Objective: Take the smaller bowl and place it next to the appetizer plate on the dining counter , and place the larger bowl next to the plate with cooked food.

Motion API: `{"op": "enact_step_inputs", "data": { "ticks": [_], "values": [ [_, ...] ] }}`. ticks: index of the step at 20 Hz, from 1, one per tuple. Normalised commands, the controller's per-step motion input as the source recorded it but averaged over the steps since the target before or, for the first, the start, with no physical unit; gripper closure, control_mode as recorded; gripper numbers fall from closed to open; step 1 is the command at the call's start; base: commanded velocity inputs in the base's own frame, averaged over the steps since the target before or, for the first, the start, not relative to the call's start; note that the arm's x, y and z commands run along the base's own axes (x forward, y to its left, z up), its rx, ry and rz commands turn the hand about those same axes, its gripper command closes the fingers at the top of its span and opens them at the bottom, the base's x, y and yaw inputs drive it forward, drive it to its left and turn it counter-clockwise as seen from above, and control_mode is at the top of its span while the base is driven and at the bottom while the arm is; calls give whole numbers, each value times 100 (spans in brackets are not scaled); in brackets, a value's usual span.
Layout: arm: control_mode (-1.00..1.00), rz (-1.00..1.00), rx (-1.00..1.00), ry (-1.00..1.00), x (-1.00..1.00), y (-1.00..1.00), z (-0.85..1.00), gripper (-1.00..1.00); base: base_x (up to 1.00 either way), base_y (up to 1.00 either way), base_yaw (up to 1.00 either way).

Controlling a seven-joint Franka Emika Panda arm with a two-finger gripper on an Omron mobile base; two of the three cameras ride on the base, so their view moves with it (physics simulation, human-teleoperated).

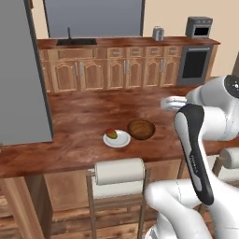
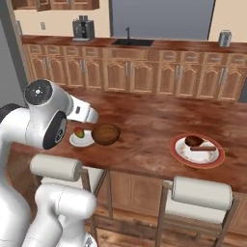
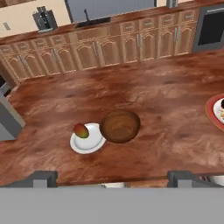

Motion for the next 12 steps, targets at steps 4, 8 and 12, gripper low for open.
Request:
{"op": "enact_step_inputs", "data": {
  "ticks": [4, 8, 12],
  "values": [
    [100, 0, 0, 0, 0, 0, 0, -100, -59, 86, 0],
    [100, 0, 0, 0, 0, 0, 0, -100, -92, 100, 0],
    [100, 0, 0, 0, 0, 0, 0, -100, -77, 100, 0]
  ]
}}
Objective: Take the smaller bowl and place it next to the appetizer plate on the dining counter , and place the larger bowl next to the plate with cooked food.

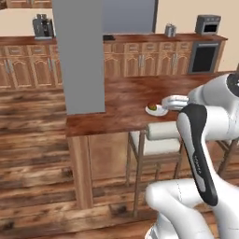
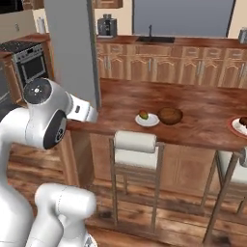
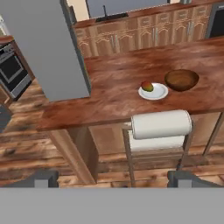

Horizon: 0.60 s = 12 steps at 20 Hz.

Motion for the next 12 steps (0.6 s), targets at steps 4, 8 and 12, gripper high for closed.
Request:
{"op": "enact_step_inputs", "data": {
  "ticks": [4, 8, 12],
  "values": [
    [100, 0, 0, 0, 0, 0, 0, -100, -34, 100, 0],
    [100, 0, 0, 0, 0, 0, 0, -100, 5, 100, -7],
    [100, 0, 0, 0, 0, 0, 0, -100, 46, 100, -12]
  ]
}}
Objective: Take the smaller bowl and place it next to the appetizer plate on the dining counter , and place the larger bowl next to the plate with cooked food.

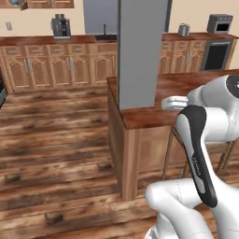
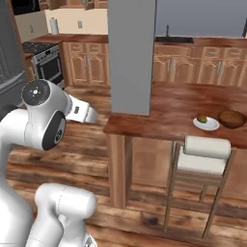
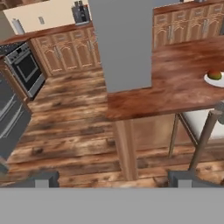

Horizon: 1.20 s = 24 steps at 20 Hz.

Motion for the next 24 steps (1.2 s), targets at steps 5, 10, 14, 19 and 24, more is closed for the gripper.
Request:
{"op": "enact_step_inputs", "data": {
  "ticks": [5, 10, 14, 19, 24],
  "values": [
    [100, 0, 0, 0, 0, 0, 0, -100, 76, 100, -15],
    [100, 0, 0, 0, 0, 0, 0, -100, 100, 100, -13],
    [100, 0, 0, 0, 0, 0, 0, -100, 100, 100, -6],
    [100, 0, 0, 0, 0, 0, 0, -100, 100, 100, -2],
    [100, 0, 0, 0, 0, 0, 0, -100, 100, 97, -1]
  ]
}}
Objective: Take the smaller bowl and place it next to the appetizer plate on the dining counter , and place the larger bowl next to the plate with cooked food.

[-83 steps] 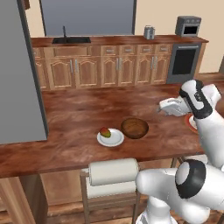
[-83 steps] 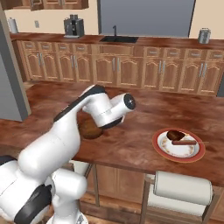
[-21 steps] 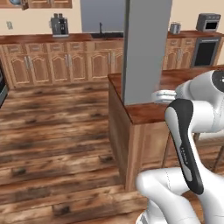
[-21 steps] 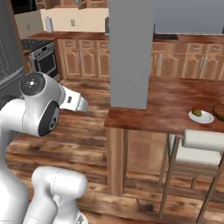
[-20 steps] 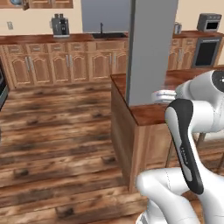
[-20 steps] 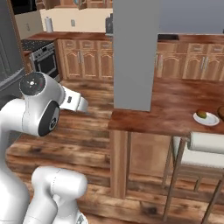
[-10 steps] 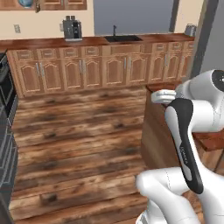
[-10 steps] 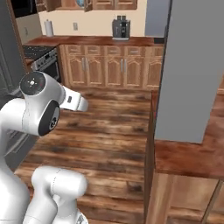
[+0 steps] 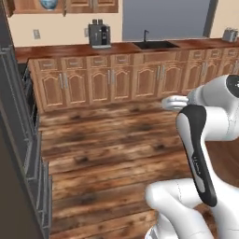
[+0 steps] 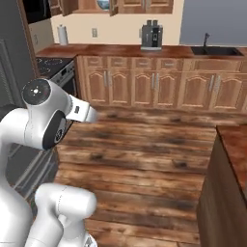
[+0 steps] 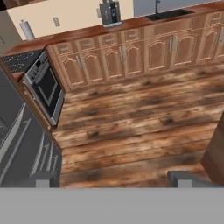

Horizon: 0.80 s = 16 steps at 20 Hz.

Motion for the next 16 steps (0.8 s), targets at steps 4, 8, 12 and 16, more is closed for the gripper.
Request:
{"op": "enact_step_inputs", "data": {
  "ticks": [4, 8, 12, 16],
  "values": [
    [100, 0, 0, 0, 0, 0, 0, -100, 100, 83, 0],
    [100, 0, 0, 0, 0, 0, 0, -100, 100, 64, 0],
    [100, 0, 0, 0, 0, 0, 0, -100, 100, -10, 5],
    [100, 0, 0, 0, 0, 0, 0, -100, 100, -66, 18]
  ]
}}
